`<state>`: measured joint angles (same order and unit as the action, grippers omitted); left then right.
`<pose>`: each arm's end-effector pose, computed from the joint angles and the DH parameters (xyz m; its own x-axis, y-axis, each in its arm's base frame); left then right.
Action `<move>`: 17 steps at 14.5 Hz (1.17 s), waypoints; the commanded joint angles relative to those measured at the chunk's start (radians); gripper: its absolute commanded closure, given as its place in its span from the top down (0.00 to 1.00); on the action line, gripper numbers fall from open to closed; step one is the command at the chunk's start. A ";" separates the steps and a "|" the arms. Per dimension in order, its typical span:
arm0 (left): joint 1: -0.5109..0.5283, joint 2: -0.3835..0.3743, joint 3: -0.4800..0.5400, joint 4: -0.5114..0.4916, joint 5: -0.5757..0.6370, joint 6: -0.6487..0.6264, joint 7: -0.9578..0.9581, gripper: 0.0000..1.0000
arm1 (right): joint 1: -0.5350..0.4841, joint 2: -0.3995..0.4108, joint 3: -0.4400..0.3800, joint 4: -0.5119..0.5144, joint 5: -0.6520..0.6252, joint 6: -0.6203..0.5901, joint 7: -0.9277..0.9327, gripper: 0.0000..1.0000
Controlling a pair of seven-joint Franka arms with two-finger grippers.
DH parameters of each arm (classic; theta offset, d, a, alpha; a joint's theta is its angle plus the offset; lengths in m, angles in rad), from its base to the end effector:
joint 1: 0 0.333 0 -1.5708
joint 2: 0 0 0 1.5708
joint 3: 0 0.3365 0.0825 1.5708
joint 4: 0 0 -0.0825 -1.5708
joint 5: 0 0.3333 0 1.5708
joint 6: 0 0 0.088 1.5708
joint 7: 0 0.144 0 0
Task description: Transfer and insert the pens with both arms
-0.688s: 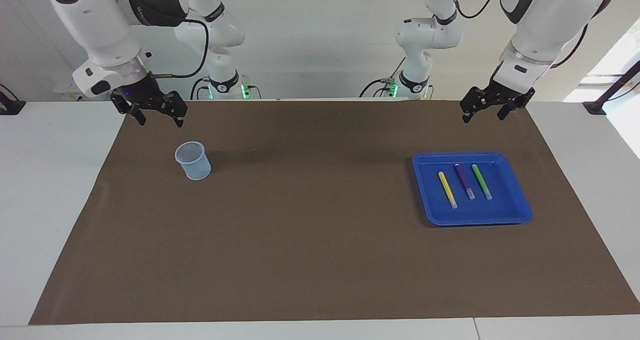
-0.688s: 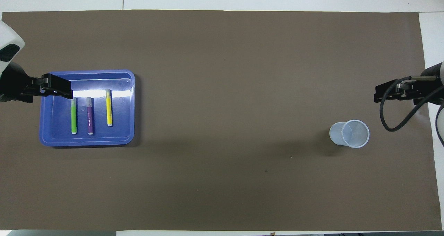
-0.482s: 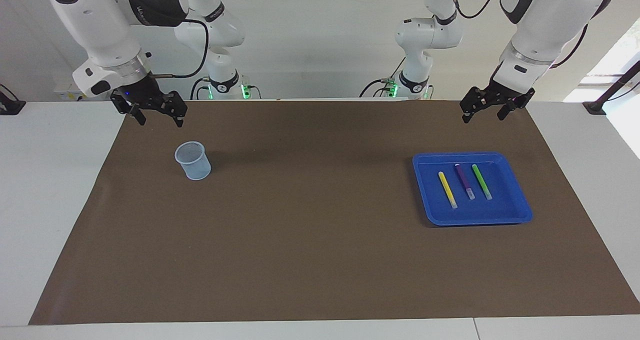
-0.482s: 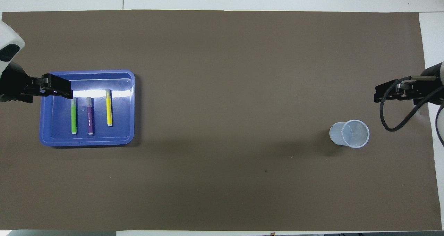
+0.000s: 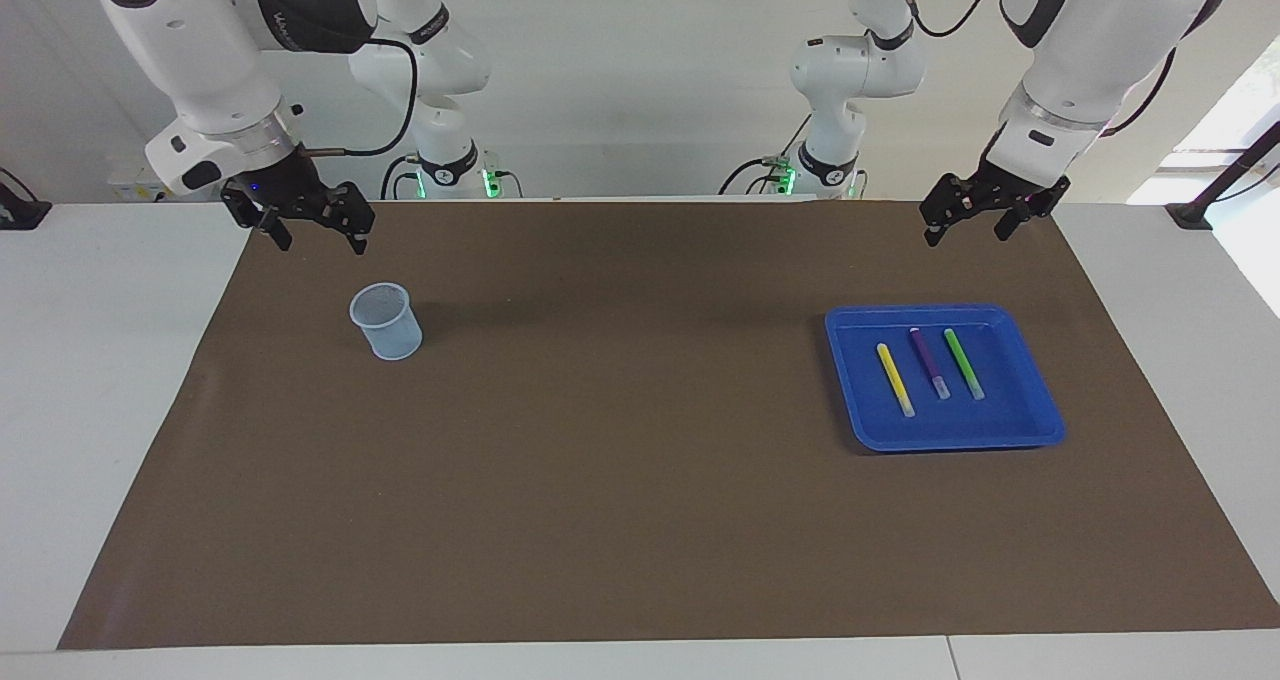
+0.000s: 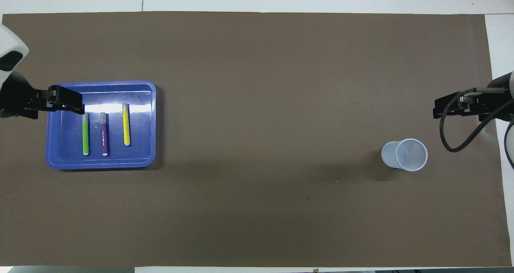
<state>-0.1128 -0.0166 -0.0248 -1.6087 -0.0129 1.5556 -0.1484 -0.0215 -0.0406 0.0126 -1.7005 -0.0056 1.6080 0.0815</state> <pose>0.4896 -0.0698 0.5991 0.9992 0.0107 -0.0379 0.0110 -0.9999 0.0069 0.4885 -0.0050 0.5767 0.9946 -0.0901 -0.0512 -0.0897 -0.9959 0.0103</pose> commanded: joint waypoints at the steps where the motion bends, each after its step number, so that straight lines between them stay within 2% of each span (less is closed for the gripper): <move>1: -0.010 0.003 0.008 0.007 0.011 0.004 -0.005 1.00 | -0.015 -0.016 0.009 -0.013 -0.005 -0.011 -0.020 1.00; 8: -0.007 0.000 0.008 0.001 0.010 0.008 -0.005 1.00 | -0.015 -0.016 0.009 -0.013 -0.005 -0.011 -0.020 1.00; 14: -0.002 -0.028 0.009 -0.059 0.011 0.027 -0.005 1.00 | -0.014 -0.016 0.009 -0.013 -0.005 -0.011 -0.020 1.00; 17: 0.041 -0.028 0.008 -0.118 0.011 0.078 0.044 1.00 | -0.015 -0.016 0.009 -0.013 -0.005 -0.011 -0.020 1.00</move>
<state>-0.0924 -0.0174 -0.0214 -1.6530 -0.0107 1.5800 -0.1409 -0.0215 -0.0406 0.0126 -1.7005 -0.0056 1.6079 0.0815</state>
